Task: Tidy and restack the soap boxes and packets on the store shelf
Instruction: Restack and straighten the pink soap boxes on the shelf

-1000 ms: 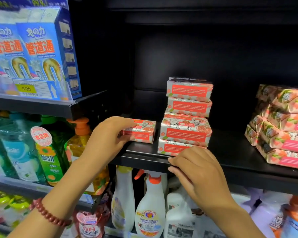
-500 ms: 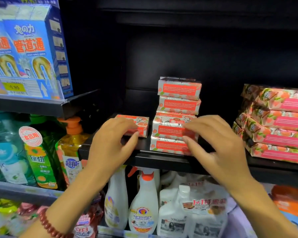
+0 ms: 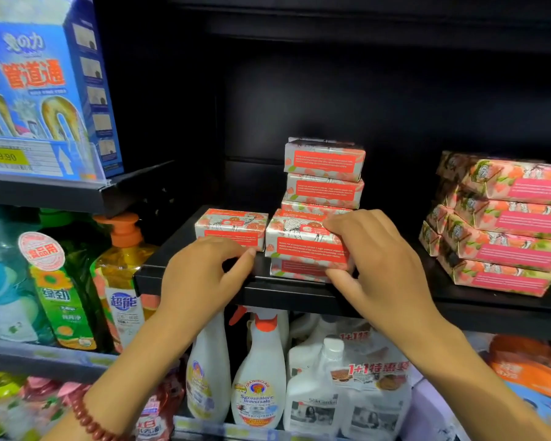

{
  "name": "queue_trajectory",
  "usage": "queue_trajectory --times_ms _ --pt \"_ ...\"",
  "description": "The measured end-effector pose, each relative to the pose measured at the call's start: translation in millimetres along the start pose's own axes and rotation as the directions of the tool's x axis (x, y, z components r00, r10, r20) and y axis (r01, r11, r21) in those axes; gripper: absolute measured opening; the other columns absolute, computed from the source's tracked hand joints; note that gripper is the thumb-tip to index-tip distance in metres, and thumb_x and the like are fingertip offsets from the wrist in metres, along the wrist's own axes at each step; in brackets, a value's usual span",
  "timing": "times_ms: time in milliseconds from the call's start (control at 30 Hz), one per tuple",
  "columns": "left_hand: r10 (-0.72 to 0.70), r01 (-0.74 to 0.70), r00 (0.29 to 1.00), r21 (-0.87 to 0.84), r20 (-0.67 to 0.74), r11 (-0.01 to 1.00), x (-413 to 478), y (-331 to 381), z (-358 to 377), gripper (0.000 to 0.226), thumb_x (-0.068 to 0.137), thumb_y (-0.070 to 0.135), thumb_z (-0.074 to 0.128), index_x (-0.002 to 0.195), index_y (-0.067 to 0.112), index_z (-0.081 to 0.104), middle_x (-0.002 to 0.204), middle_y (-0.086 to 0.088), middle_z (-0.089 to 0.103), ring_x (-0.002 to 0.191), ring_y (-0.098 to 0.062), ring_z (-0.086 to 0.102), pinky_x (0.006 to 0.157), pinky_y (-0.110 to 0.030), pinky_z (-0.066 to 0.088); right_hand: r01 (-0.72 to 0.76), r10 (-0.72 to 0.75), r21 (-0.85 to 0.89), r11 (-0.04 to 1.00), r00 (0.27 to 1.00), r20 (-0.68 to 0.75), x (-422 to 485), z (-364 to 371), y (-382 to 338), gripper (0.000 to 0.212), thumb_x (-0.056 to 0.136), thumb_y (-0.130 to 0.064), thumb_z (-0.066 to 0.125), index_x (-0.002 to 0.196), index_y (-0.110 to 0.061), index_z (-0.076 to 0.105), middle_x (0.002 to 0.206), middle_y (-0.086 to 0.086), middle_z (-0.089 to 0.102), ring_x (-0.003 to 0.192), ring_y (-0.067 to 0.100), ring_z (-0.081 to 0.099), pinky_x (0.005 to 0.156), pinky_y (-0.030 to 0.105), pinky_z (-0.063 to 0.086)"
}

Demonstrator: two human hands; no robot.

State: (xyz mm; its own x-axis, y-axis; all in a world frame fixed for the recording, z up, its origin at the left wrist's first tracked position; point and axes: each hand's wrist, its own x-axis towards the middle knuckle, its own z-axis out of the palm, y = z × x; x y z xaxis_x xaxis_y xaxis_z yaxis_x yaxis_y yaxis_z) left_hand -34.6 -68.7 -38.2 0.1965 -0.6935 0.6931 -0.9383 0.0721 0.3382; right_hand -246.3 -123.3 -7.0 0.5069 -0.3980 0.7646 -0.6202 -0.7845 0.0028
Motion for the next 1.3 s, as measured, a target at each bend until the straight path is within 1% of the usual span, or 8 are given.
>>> queue_trajectory --times_ms 133,200,367,467,633,833,1100,1300 --pt "-0.084 0.07 0.996 -0.318 -0.029 0.945 1 1 -7 0.05 0.092 0.053 0.043 0.069 0.021 0.073 0.063 0.004 0.068 0.061 -0.009 0.062 0.057 -0.032 0.048 0.067 -0.066 0.014 0.998 0.995 -0.081 -5 0 -3 0.038 0.077 -0.014 0.072 0.111 0.001 0.061 0.112 0.014 0.063 0.108 0.029 0.059 0.089 0.036 0.049" --pt "-0.17 0.128 0.985 -0.554 -0.025 0.823 6 6 -15 0.043 0.09 0.053 0.047 0.069 0.027 0.074 0.064 0.007 0.07 0.06 -0.003 0.064 0.057 -0.018 0.049 0.125 -0.125 -0.011 0.992 0.981 -0.146 -5 2 -7 0.035 0.082 -0.014 0.062 0.113 0.002 0.062 0.116 0.015 0.063 0.114 0.029 0.056 0.1 0.034 0.042" --pt "-0.082 0.382 0.909 -0.74 0.408 0.554 17 15 -35 0.028 0.078 0.058 0.064 0.081 0.032 0.074 0.084 0.0 0.074 0.072 -0.009 0.07 0.053 -0.014 0.049 0.245 -0.243 -0.034 0.969 0.917 -0.316 4 8 -25 0.028 0.096 -0.013 0.047 0.111 0.005 0.063 0.12 0.017 0.061 0.12 0.027 0.051 0.105 0.035 0.039" --pt "-0.041 0.422 0.896 -0.82 0.442 0.387 21 13 -40 0.029 0.073 0.042 0.074 0.091 0.02 0.075 0.094 -0.004 0.074 0.09 -0.018 0.071 0.07 -0.027 0.057 0.253 -0.25 -0.023 0.967 0.928 -0.277 11 9 -30 0.029 0.094 -0.012 0.049 0.113 0.004 0.062 0.124 0.016 0.058 0.123 0.029 0.049 0.104 0.037 0.039" --pt "-0.024 0.063 0.998 -0.749 0.063 0.66 20 8 -37 0.044 0.064 0.045 0.077 0.101 0.025 0.065 0.098 0.008 0.072 0.092 -0.01 0.069 0.072 -0.025 0.057 0.11 -0.089 0.234 0.966 0.991 -0.1 19 -4 -31 0.07 0.075 -0.035 0.074 0.132 -0.007 0.046 0.139 0.004 0.042 0.132 0.012 0.035 0.109 0.018 0.028" --pt "0.22 -0.154 0.975 -0.742 -0.009 0.653 22 10 -36 0.038 0.071 0.031 0.076 0.106 0.029 0.059 0.107 0.015 0.063 0.106 -0.008 0.062 0.083 -0.017 0.051 0.0 -0.031 0.307 0.952 0.995 0.094 34 -22 -19 0.059 0.074 -0.028 0.075 0.128 -0.018 0.052 0.117 -0.022 0.047 0.112 -0.007 0.041 0.093 0.001 0.031" --pt "0.146 0.069 0.974 -0.835 0.176 0.546 34 12 -39 0.074 0.051 0.046 0.08 0.117 0.03 0.051 0.112 0.019 0.062 0.105 -0.003 0.061 0.073 -0.014 0.052 0.181 -0.185 -0.04 0.983 0.942 -0.28 26 -18 -24 0.029 0.078 -0.009 0.065 0.105 0.001 0.065 0.107 0.011 0.066 0.107 0.018 0.055 0.1 0.022 0.041" --pt "0.217 -0.07 0.971 -0.751 0.099 0.657 38 14 -43 0.063 0.054 0.044 0.083 0.11 0.029 0.058 0.107 0.017 0.066 0.1 -0.003 0.065 0.074 -0.013 0.052 0.202 -0.222 -0.12 0.972 0.958 -0.184 30 -15 -24 0.04 0.071 -0.008 0.072 0.108 0.003 0.062 0.112 0.015 0.064 0.111 0.022 0.051 0.102 0.025 0.037"
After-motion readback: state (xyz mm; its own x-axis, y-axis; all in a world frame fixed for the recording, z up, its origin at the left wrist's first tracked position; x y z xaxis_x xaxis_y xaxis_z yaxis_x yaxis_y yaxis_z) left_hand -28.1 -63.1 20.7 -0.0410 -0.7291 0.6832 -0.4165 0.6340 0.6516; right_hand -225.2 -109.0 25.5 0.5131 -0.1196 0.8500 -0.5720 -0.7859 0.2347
